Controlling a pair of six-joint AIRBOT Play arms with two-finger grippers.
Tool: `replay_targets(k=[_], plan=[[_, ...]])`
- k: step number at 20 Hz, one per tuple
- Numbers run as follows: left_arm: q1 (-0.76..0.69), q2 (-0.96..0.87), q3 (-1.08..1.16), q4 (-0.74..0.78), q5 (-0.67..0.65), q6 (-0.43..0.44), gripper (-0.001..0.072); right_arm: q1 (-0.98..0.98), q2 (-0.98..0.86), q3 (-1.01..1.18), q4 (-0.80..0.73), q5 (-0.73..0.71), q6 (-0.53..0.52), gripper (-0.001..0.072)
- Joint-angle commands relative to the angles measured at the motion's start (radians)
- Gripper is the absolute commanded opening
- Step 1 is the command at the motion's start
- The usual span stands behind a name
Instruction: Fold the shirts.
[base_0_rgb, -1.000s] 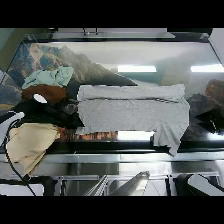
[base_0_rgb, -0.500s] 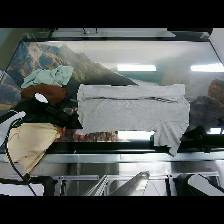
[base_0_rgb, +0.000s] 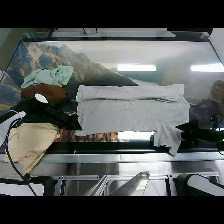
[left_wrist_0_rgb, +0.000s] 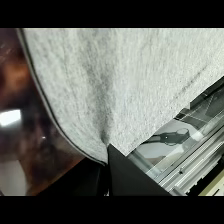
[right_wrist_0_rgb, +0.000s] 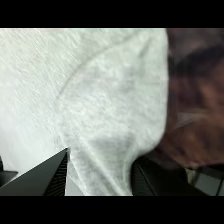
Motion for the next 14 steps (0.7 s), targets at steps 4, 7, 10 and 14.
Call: replay_targets(k=[4, 7, 10, 14], plan=[[0.001, 0.001, 0.001, -0.008, -0.027, 0.0, 0.0025, 0.005, -0.047, 0.073, 0.048, 0.02, -0.053, 0.046], [0.001, 0.001, 0.001, -0.008, 0.003, 0.001, 0.0025, 0.006, -0.08, 0.061, -0.008, 0.082, -0.056, 0.046], [0.001, 0.001, 0.001, -0.008, 0.002, 0.001, 0.0025, 0.006, -0.131, 0.017, -0.023, 0.138, -0.057, 0.0407], [0.001, 0.001, 0.002, -0.009, -0.02, 0.001, 0.0025, 0.005, -0.15, 0.023, -0.017, 0.262, -0.086, 0.0016]])
